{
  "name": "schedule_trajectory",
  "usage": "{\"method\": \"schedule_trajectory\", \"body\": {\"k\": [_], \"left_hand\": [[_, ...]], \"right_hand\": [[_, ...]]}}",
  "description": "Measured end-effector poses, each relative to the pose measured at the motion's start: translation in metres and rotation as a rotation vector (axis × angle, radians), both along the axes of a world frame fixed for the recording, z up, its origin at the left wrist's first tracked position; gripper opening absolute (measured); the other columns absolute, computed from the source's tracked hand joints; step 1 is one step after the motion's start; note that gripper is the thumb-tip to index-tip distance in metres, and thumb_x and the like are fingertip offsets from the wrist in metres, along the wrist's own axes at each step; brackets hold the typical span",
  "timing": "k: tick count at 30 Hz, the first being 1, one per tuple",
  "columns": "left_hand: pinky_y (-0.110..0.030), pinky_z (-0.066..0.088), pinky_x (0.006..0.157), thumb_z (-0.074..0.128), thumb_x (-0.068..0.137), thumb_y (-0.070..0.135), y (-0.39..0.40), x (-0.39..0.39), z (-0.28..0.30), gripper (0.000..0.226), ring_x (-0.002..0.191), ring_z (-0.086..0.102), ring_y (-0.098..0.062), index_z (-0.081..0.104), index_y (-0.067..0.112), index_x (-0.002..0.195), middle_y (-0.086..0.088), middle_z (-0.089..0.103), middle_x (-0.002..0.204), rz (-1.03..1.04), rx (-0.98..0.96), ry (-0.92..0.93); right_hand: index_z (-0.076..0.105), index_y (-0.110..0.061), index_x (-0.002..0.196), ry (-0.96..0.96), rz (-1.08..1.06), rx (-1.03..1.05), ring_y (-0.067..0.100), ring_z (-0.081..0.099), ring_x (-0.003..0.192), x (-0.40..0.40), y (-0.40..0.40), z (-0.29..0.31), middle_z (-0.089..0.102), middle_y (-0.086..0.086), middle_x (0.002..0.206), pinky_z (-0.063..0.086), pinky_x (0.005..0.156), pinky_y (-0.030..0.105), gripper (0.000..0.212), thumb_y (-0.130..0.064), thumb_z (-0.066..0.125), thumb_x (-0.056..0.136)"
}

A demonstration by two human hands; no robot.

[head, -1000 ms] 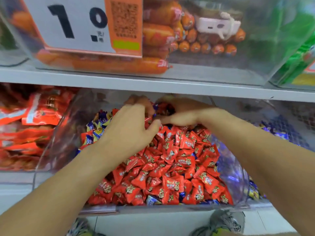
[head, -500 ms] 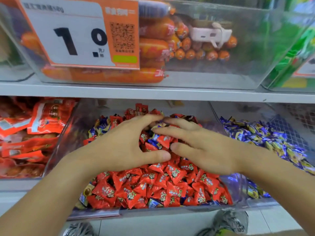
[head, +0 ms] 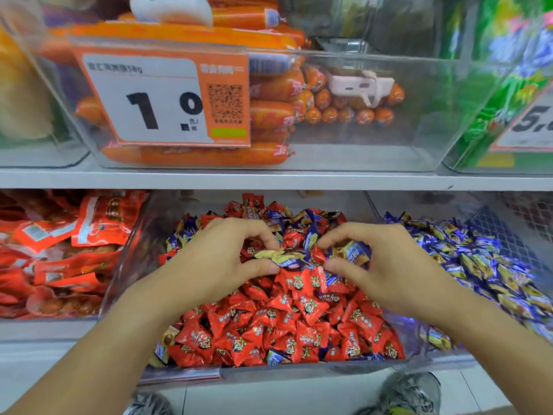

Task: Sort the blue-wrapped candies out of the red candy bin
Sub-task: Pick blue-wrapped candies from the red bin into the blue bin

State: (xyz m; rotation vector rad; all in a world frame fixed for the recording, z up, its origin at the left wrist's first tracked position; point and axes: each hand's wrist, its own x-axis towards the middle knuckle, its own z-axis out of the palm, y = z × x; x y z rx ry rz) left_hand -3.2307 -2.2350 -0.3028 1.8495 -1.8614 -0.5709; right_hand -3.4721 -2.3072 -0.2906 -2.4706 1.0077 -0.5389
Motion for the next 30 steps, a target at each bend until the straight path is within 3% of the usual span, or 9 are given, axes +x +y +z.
{"method": "schedule_trajectory", "body": {"k": [3,6,9,11,14,19,24,27,30], "left_hand": [[-0.028,0.047,0.097,0.081,0.072,0.042,0.001,0.002,0.007,0.020,0.097,0.060,0.012,0.067,0.040,0.087,0.031,0.068,0.091,0.037,-0.049,0.091],[-0.016,0.044,0.083,0.083,0.072,0.036,0.002,0.003,0.011,0.019,0.086,0.062,0.015,0.069,0.036,0.085,0.034,0.068,0.085,0.040,-0.063,0.128],[-0.011,0.041,0.063,0.078,0.078,0.037,0.004,0.003,0.012,0.013,0.064,0.059,0.010,0.069,0.034,0.086,0.024,0.071,0.078,0.052,-0.088,0.160],[-0.016,0.046,0.062,0.073,0.083,0.036,0.004,0.001,0.013,0.009,0.058,0.060,0.000,0.068,0.030,0.088,0.020,0.072,0.078,0.036,-0.095,0.219],[-0.030,0.056,0.069,0.070,0.088,0.032,0.005,-0.002,0.013,0.008,0.062,0.070,-0.012,0.067,0.026,0.091,0.014,0.074,0.082,0.001,-0.056,0.316],[-0.027,0.054,0.061,0.065,0.092,0.031,0.005,-0.006,0.011,0.007,0.056,0.065,-0.011,0.065,0.026,0.088,0.010,0.074,0.079,-0.003,0.002,0.319],[-0.023,0.046,0.054,0.060,0.094,0.030,0.005,-0.008,0.011,0.011,0.052,0.059,-0.010,0.063,0.021,0.088,0.006,0.074,0.074,0.011,0.002,0.360],[-0.030,0.047,0.054,0.055,0.097,0.029,0.006,-0.013,0.010,0.015,0.065,0.067,-0.024,0.061,0.018,0.088,0.009,0.067,0.059,0.018,0.008,0.383],[-0.038,0.047,0.059,0.050,0.099,0.032,0.006,-0.019,0.007,0.018,0.070,0.067,-0.032,0.058,0.026,0.084,-0.001,0.061,0.051,0.021,-0.011,0.434]], "right_hand": [[0.066,-0.037,0.104,-0.139,-0.039,0.024,-0.011,0.063,0.094,0.000,-0.002,0.003,0.070,-0.026,0.096,0.045,0.080,0.006,0.022,-0.025,0.074,0.087],[0.064,-0.037,0.104,-0.222,-0.082,0.100,-0.007,0.066,0.087,0.003,-0.004,0.004,0.070,-0.027,0.096,0.043,0.077,0.005,0.017,-0.028,0.068,0.091],[0.063,-0.036,0.106,-0.235,-0.078,0.174,0.003,0.059,0.058,0.006,-0.006,0.002,0.068,-0.023,0.094,0.047,0.061,0.016,0.012,-0.032,0.057,0.097],[0.064,-0.032,0.106,-0.242,-0.054,0.214,0.005,0.045,0.043,0.006,-0.005,0.002,0.069,-0.015,0.088,0.039,0.048,0.017,0.014,-0.030,0.052,0.099],[0.066,-0.034,0.103,-0.107,0.024,0.207,0.000,0.056,0.059,0.000,-0.004,0.006,0.065,-0.012,0.082,0.040,0.059,0.013,0.010,-0.034,0.063,0.093],[0.058,-0.042,0.129,0.400,0.163,0.017,0.003,0.050,0.089,0.007,-0.005,0.001,0.049,-0.016,0.094,0.038,0.081,0.022,0.051,-0.049,0.074,0.081],[0.068,-0.035,0.112,0.286,0.095,-0.055,0.010,0.054,0.087,0.004,-0.007,0.002,0.048,-0.014,0.093,0.048,0.083,0.038,0.032,-0.052,0.068,0.084],[0.065,-0.035,0.094,0.198,0.057,-0.059,0.005,0.054,0.083,-0.007,-0.009,0.004,0.051,-0.015,0.091,0.045,0.079,0.029,0.028,-0.060,0.058,0.085],[0.068,-0.033,0.087,0.104,0.021,-0.027,0.004,0.058,0.085,-0.009,-0.010,0.006,0.058,-0.014,0.091,0.043,0.080,0.025,0.048,-0.071,0.040,0.081]]}}
